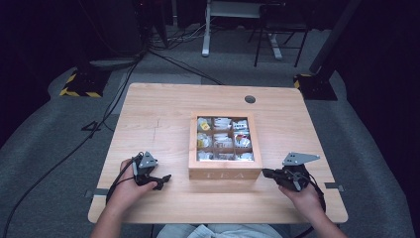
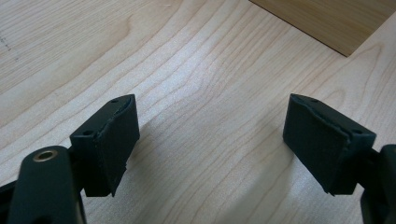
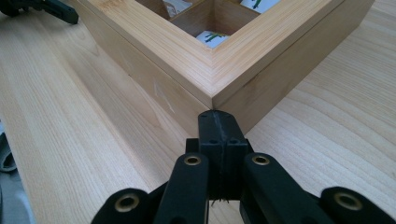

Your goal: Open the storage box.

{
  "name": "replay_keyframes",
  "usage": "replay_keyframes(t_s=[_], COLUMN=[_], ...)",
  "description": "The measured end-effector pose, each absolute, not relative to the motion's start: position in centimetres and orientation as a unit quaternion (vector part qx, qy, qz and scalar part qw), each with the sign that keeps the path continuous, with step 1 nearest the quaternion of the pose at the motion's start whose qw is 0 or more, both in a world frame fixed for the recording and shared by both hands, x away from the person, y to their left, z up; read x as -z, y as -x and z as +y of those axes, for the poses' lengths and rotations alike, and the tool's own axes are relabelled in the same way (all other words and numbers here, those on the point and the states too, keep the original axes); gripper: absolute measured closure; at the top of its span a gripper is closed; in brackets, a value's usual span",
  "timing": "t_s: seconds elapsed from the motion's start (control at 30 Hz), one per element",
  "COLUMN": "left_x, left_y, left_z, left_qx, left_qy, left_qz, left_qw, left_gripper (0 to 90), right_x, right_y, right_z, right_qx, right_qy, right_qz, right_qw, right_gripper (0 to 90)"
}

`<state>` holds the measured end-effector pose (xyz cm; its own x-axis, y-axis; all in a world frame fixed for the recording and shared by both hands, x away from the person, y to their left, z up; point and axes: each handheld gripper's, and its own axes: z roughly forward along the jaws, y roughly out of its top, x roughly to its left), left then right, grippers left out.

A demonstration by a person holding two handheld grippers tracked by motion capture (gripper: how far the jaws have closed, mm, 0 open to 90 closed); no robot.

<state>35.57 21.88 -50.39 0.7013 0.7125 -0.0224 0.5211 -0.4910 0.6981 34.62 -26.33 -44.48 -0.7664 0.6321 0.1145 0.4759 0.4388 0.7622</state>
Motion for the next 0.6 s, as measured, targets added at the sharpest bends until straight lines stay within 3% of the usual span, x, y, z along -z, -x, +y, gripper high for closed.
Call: replay_keyframes(t_s=[0.6], left_x=[50.36], left_y=[-35.57], left_z=[21.89], left_qx=[-0.135], left_qy=[-0.853], left_qz=[0.362], left_qw=[0.350], left_gripper=[18.9], right_x=[43.94], right_y=[-34.55], right_z=[-26.42], right_qx=[-0.431], right_qy=[-0.334], right_qz=[0.833], right_qw=[0.091], right_gripper=[90.0])
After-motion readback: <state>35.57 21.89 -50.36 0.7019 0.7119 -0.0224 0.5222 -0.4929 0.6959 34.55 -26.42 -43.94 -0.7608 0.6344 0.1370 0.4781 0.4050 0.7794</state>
